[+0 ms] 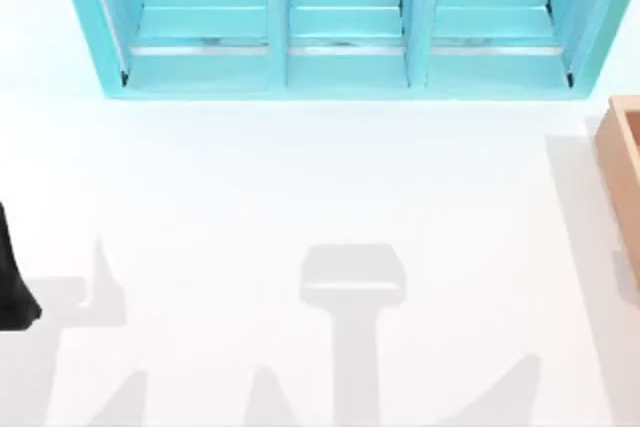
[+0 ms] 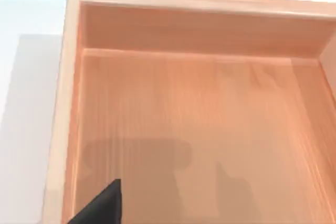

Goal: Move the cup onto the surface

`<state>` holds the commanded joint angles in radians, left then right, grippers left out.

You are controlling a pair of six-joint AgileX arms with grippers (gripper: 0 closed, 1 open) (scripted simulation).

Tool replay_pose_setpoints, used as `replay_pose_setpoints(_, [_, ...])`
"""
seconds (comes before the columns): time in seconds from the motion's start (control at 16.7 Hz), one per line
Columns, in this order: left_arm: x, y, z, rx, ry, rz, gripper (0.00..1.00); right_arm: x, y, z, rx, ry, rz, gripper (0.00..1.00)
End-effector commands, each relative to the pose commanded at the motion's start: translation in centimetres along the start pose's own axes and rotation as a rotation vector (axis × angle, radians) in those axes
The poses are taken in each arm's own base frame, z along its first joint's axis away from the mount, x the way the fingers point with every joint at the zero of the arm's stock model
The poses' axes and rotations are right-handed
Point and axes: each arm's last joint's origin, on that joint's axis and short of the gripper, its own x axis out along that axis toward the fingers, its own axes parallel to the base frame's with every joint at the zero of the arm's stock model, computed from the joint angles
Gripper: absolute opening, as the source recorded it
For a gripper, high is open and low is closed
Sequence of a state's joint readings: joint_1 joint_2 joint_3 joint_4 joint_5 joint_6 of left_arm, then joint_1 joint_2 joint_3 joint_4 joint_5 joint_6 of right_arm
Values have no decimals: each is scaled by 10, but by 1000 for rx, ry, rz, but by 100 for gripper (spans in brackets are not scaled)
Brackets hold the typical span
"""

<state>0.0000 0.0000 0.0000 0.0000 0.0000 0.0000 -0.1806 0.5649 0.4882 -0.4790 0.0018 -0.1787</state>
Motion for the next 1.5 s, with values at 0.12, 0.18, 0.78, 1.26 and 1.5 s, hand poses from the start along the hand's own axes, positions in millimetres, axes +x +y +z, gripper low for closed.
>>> replay_pose_setpoints(0.12, [0,0,0,0,0,0,100,12,-12,22,-20,202,0,100])
replay_pose_setpoints(0.18, [0,0,0,0,0,0,100,20,-19,31,-26,303,6,100])
replay_pose_setpoints(0.78, [0,0,0,0,0,0,100,104,-87,70,5,971,169,100])
replay_pose_setpoints(1.26, [0,0,0,0,0,0,100,109,-89,67,9,995,179,100])
replay_pose_setpoints(1.5, [0,0,0,0,0,0,100,127,-86,45,10,996,179,100])
